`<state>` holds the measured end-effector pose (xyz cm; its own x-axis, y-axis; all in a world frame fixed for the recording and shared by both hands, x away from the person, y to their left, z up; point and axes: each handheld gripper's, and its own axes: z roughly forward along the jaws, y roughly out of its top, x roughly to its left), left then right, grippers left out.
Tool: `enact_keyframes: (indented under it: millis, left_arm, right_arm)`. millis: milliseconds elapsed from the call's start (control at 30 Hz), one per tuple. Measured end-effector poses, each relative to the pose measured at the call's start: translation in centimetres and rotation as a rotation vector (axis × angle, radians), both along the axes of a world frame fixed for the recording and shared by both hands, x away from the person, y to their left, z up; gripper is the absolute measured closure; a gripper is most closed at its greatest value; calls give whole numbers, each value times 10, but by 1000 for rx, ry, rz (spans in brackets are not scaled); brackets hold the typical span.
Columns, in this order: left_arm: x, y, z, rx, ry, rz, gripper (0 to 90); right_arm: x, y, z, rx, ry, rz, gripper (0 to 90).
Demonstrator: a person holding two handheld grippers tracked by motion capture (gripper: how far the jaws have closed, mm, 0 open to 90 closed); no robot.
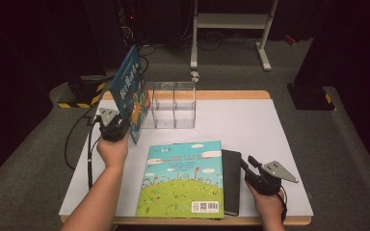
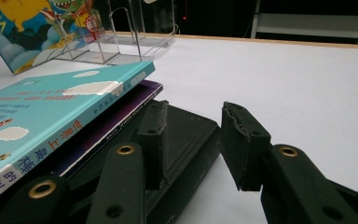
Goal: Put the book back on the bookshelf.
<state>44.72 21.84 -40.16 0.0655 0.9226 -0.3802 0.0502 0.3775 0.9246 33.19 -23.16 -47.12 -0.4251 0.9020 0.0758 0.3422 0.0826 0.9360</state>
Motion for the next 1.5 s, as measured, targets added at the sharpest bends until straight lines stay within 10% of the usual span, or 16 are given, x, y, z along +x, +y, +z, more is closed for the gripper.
enact_keyframes:
  millis: [1000, 1500]
  left_arm:
    - [-25, 9, -7, 18, 12, -61, 580]
    - [-62, 17, -21, -4, 95, -204, 390]
  right_arm:
    - [0, 1, 0, -4, 2, 2, 615]
    - [0, 2, -1, -9, 7, 4, 613]
